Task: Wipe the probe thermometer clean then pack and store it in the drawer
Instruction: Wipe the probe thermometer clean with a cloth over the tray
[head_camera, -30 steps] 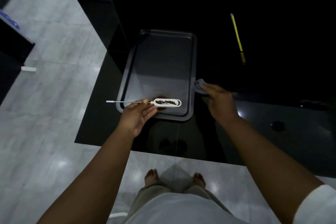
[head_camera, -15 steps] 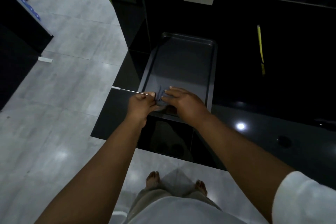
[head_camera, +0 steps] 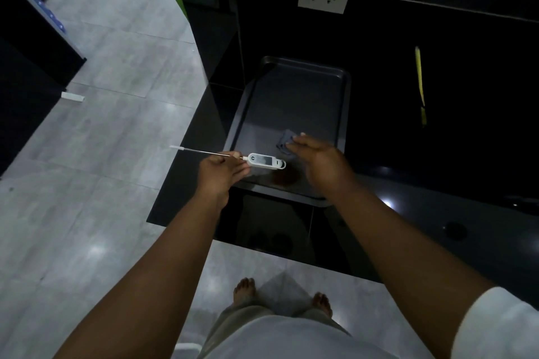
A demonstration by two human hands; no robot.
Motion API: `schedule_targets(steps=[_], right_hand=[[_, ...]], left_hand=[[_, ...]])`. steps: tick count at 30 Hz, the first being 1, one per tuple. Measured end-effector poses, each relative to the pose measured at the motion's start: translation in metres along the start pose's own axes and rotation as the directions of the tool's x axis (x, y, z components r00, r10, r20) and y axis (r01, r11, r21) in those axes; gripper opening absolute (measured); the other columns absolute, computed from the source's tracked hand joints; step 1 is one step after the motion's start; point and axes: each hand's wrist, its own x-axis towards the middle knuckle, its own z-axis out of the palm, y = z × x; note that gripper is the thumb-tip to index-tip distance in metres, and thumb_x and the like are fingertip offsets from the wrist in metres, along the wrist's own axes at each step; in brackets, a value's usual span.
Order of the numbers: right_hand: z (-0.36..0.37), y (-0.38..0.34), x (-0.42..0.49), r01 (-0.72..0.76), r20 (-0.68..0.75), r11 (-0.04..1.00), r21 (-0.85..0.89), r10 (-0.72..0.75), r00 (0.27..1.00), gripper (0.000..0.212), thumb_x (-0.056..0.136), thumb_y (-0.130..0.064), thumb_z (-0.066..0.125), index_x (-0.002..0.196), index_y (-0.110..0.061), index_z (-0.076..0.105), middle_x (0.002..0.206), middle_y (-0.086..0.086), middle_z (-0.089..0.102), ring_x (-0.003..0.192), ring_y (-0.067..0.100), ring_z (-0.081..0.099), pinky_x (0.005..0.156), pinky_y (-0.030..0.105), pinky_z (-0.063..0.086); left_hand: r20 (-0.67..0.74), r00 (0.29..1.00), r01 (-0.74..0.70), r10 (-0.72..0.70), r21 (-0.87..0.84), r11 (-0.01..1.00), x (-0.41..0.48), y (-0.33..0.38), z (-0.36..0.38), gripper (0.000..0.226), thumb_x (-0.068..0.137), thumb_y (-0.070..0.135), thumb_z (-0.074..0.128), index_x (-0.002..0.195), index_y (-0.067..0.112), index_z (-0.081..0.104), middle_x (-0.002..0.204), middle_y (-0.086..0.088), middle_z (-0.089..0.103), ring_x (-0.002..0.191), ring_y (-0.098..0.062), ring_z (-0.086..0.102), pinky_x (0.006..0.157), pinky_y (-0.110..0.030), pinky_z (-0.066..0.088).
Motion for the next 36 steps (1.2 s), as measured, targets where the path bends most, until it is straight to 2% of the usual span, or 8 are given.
schedule_targets(steps=[2, 8, 13, 16, 20, 24, 32, 36], right_hand=[[0.004, -0.018, 0.008, 0.054, -0.027, 0.999, 0.000, -0.054, 0.998, 0.060, 0.063, 0.024, 0.060, 0.114, -0.005, 0.067, 0.122, 0.020, 0.062, 0.115, 0.036, 0.056, 0.101, 0.046, 0.041], [0.026, -0.021, -0.003, 0.152, 0.138, 0.988, 0.033, -0.155, 0.978, 0.054, 0.066, 0.018, 0.072, 0.114, -0.007, 0.067, 0.123, 0.022, 0.061, 0.114, 0.041, 0.056, 0.099, 0.052, 0.042], [-0.002, 0.022, -0.017, -0.067, 0.178, 0.992, -0.105, 0.085, 0.980, 0.040, 0.083, -0.006, 0.055, 0.121, -0.013, 0.063, 0.132, 0.010, 0.057, 0.123, 0.027, 0.051, 0.102, 0.021, 0.029], [-0.004, 0.041, -0.023, -0.111, 0.104, 0.994, -0.019, 0.113, 0.988, 0.056, 0.066, 0.022, 0.062, 0.114, -0.006, 0.066, 0.122, 0.019, 0.062, 0.112, 0.034, 0.059, 0.102, 0.028, 0.035], [-0.006, 0.002, -0.007, -0.070, 0.015, 0.996, 0.059, 0.069, 0.998, 0.051, 0.074, 0.016, 0.060, 0.119, -0.006, 0.063, 0.129, 0.018, 0.057, 0.120, 0.033, 0.052, 0.105, 0.042, 0.037], [0.013, -0.028, -0.009, 0.133, 0.048, 0.991, 0.018, -0.134, 0.990, 0.052, 0.068, 0.014, 0.061, 0.116, -0.005, 0.065, 0.124, 0.022, 0.060, 0.115, 0.039, 0.055, 0.101, 0.051, 0.041], [-0.005, 0.017, -0.033, 0.024, 0.057, 0.999, -0.047, -0.021, 0.998, 0.066, 0.060, 0.024, 0.058, 0.116, -0.009, 0.066, 0.122, 0.018, 0.062, 0.112, 0.036, 0.058, 0.100, 0.042, 0.043], [-0.018, 0.022, -0.027, -0.032, 0.000, 0.999, -0.031, 0.032, 0.999, 0.053, 0.070, 0.013, 0.063, 0.118, -0.010, 0.065, 0.124, 0.016, 0.061, 0.113, 0.033, 0.058, 0.101, 0.033, 0.040]], left_hand=[[0.019, 1.000, 0.000, 0.000, 0.003, 1.000, 0.000, -0.004, 0.003, 0.012, 0.091, 0.003, 0.058, 0.098, -0.006, 0.062, 0.091, -0.023, 0.068, 0.088, -0.033, 0.070, 0.077, -0.035, 0.060], [0.047, 0.998, -0.029, 0.028, 0.030, 0.999, -0.001, -0.002, 0.010, 0.006, 0.090, 0.004, 0.061, 0.094, -0.001, 0.064, 0.092, -0.022, 0.068, 0.091, -0.034, 0.068, 0.080, -0.038, 0.059], [0.029, 0.999, -0.025, 0.024, 0.008, 1.000, 0.000, 0.004, 0.010, 0.006, 0.090, 0.005, 0.061, 0.090, -0.001, 0.064, 0.087, -0.022, 0.069, 0.085, -0.032, 0.071, 0.079, -0.038, 0.060], [0.036, 0.999, -0.019, 0.019, -0.001, 1.000, 0.000, 0.002, 0.015, 0.008, 0.091, 0.006, 0.060, 0.091, -0.001, 0.063, 0.087, -0.020, 0.069, 0.086, -0.030, 0.071, 0.080, -0.036, 0.059], [0.037, 0.999, -0.031, 0.031, 0.006, 0.999, -0.002, -0.007, 0.024, 0.009, 0.092, 0.006, 0.059, 0.091, -0.002, 0.063, 0.086, -0.018, 0.068, 0.084, -0.028, 0.069, 0.080, -0.033, 0.059], [0.033, 0.999, -0.023, 0.023, 0.013, 1.000, -0.004, -0.013, 0.029, 0.015, 0.092, 0.007, 0.059, 0.091, -0.007, 0.064, 0.089, -0.023, 0.067, 0.084, -0.032, 0.068, 0.075, -0.034, 0.060], [-0.005, 1.000, 0.010, -0.010, -0.054, 0.999, -0.003, -0.009, 0.017, 0.028, 0.091, 0.013, 0.062, 0.108, -0.009, 0.061, 0.099, -0.020, 0.070, 0.093, -0.030, 0.070, 0.075, -0.030, 0.060], [-0.022, 0.999, 0.029, -0.030, -0.058, 0.998, -0.004, -0.010, 0.018, 0.030, 0.090, 0.016, 0.064, 0.109, -0.008, 0.061, 0.101, -0.019, 0.072, 0.094, -0.029, 0.071, 0.080, -0.033, 0.059]])
